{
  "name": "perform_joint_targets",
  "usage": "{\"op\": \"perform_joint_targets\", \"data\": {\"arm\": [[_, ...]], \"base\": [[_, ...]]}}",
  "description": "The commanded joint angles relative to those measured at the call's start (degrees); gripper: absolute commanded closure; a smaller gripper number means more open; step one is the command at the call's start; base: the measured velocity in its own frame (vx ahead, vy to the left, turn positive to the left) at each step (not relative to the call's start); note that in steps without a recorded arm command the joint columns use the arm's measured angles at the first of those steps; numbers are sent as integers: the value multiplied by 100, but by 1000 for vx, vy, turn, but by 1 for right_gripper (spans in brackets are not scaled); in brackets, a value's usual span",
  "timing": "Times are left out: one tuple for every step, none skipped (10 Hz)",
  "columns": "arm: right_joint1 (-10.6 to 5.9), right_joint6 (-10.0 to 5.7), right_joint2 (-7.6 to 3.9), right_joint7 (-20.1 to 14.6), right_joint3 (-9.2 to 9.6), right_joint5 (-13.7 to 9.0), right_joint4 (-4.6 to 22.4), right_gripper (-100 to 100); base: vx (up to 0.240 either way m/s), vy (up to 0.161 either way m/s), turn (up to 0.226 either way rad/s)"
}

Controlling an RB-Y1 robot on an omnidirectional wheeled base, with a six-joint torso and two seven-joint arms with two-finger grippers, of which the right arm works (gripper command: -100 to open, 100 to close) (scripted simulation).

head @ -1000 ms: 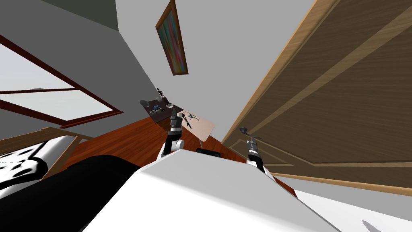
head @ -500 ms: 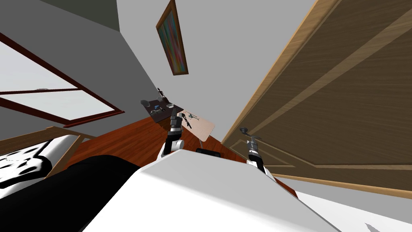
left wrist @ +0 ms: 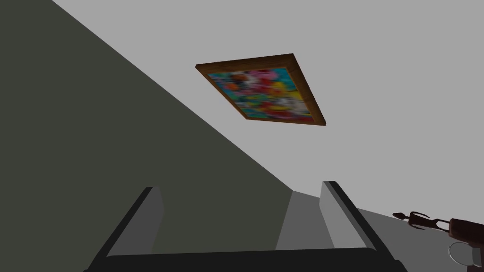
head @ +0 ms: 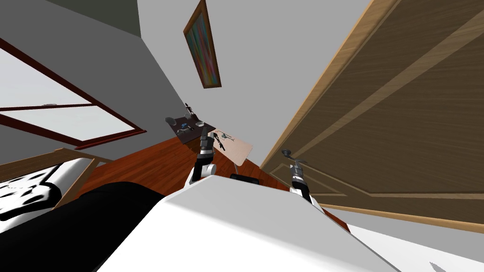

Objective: Pull the door open

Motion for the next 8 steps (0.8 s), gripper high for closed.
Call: {"op": "perform_joint_targets", "data": {"arm": [[-25,-26,-48,-23,-53,-29,89,-100],[-25,-26,-48,-23,-53,-29,89,-100],[-31,-32,-58,-28,-65,-35,109,-100],[-31,-32,-58,-28,-65,-35,109,-100],[-31,-32,-58,-28,-65,-35,109,-100],[-31,-32,-58,-28,-65,-35,109,-100],[-31,-32,-58,-28,-65,-35,109,-100],[-31,-32,-58,-28,-65,-35,109,-100]], "base": [[17,-41,117],[18,-41,119],[0,0,0],[3,-6,18],[4,-9,25],[-2,5,-14],[0,0,0],[4,-8,24]]}}
